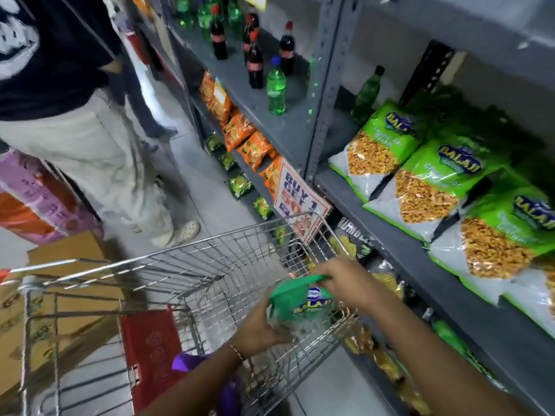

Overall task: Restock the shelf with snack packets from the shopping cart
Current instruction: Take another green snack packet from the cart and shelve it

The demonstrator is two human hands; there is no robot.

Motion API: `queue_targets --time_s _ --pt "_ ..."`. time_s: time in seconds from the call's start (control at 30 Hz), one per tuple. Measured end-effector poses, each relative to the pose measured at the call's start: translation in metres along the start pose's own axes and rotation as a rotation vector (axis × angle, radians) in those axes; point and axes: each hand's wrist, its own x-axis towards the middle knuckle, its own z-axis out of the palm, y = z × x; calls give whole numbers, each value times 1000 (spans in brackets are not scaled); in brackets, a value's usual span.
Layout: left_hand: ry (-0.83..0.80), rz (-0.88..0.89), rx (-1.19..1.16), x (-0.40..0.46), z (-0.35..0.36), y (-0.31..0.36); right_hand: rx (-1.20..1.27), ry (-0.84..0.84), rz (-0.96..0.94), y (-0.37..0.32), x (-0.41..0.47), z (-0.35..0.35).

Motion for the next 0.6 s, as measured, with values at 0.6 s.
queue_targets --time_s 0.6 --pt "9 1068 -304 -134 40 422 444 1170 -274 -57 -317 -192"
